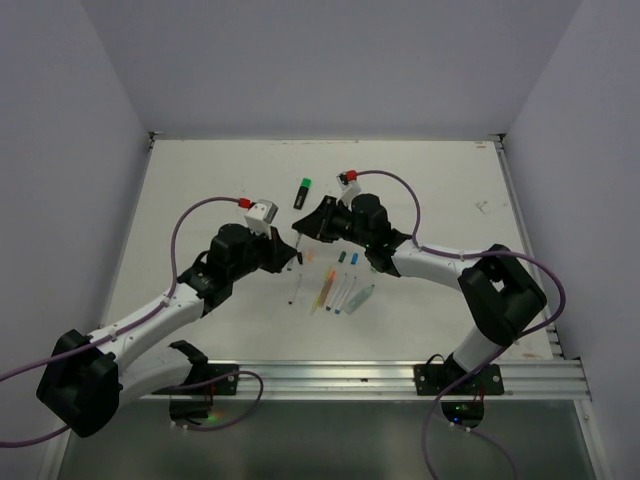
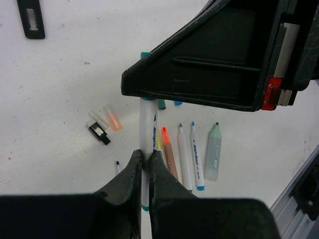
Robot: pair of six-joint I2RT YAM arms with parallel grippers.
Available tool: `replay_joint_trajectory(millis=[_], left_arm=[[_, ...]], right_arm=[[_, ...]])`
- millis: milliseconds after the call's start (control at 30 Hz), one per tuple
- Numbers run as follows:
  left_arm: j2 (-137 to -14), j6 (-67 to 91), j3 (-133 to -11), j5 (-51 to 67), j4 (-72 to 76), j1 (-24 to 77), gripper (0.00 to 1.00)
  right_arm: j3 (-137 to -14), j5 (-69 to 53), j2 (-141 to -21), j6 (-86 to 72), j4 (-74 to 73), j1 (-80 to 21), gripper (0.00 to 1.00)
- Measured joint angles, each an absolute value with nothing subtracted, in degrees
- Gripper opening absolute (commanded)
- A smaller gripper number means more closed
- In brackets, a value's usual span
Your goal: Open the pen caps
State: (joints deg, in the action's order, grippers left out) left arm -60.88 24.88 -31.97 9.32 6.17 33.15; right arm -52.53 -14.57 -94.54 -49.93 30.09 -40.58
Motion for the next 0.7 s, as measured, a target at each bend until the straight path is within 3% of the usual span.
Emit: replay_joint_trajectory(millis=[33,133,233,333,500,633,700], left_arm=[[-60.9,24.8,-31.9,9.3,6.3,33.1,0.20],[-60.9,24.4,-31.7,9.5,6.8,33.1,0.40],[-61.0,24.3,-31.0,10.3,7.3,33.2,0.52],[-62.0,24.4,-31.0,11.0,7.7,33.2,0.55],[-64.0,24.5,-31.0,11.9,8.2,33.5,0.37],[-64.4,24.3,-31.0,12.2,8.0,33.5,0.08],[-64.5,24.5,-31.0,12.3,8.0,33.5,0.00]], right_arm=[[-52.5,-14.5,-94.5,-50.0,30.2,-40.6,0.00],[-52.5,-14.6,-94.5,-50.0,30.5,-40.6,0.00],[-52.5,-14.7,-94.5,-50.0,30.9,-40.6,0.00],[-52.5,-14.8,-94.5,-50.0,31.0,-40.6,0.00],[-52.1,-15.2,-94.5,-50.1,31.4,-40.6,0.00],[-51.3,-16.1,-94.5,-50.3,32.0,-40.8,0.00],[-51.0,-16.1,-94.5,-50.5,32.3,-40.8,0.00]])
